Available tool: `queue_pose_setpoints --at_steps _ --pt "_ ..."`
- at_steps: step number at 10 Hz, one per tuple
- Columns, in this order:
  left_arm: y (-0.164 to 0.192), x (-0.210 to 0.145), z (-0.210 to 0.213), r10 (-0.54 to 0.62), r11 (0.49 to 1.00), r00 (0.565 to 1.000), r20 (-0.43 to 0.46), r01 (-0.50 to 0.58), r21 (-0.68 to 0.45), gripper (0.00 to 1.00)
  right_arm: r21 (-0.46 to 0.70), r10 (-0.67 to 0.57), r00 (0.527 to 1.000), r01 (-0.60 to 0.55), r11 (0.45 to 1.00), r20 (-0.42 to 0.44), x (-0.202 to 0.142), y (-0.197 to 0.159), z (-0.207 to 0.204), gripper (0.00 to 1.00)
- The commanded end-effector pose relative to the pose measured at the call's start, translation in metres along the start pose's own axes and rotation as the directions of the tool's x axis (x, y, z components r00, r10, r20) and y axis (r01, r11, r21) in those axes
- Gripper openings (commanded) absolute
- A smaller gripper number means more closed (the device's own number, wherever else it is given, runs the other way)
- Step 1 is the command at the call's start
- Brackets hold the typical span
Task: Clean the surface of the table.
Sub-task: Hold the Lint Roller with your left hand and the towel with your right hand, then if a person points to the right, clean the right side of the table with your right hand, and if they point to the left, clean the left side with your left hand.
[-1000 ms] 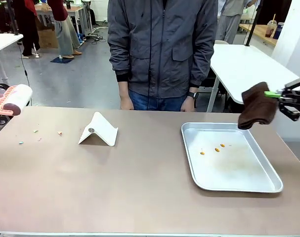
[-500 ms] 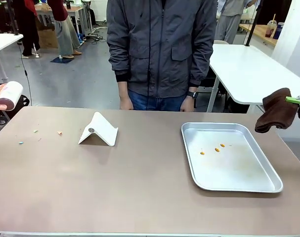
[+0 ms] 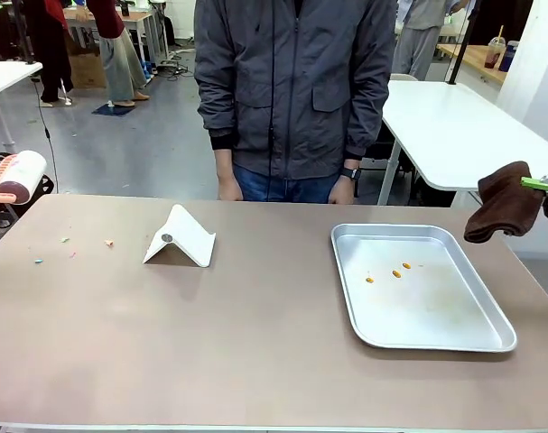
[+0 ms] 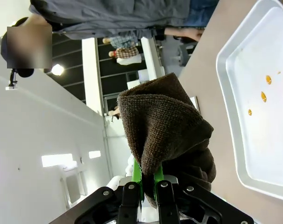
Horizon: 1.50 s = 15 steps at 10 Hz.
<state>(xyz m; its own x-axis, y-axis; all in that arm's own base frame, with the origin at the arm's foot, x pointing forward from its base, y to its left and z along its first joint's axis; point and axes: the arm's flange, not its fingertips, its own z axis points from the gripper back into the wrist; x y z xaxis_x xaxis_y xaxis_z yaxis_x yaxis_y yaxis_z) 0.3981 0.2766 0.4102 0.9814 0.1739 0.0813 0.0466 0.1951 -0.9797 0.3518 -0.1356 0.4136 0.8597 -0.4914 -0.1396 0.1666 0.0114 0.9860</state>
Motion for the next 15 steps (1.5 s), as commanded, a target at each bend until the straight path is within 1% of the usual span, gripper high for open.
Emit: queue_pose_setpoints --at_steps 1,15 --pt "-0.0011 -0.0021 0.0002 -0.007 1.000 1.000 -0.010 0.007 0.008 0.00 0.011 -0.001 1.000 0.001 1.000 -0.003 -0.0001 0.0035 0.0015 0.00" --pt "-0.0011 -0.0021 0.0002 -0.007 1.000 1.000 -0.010 0.007 0.008 0.00 0.011 -0.001 1.000 0.001 1.000 -0.003 -0.0001 0.0035 0.0015 0.00"
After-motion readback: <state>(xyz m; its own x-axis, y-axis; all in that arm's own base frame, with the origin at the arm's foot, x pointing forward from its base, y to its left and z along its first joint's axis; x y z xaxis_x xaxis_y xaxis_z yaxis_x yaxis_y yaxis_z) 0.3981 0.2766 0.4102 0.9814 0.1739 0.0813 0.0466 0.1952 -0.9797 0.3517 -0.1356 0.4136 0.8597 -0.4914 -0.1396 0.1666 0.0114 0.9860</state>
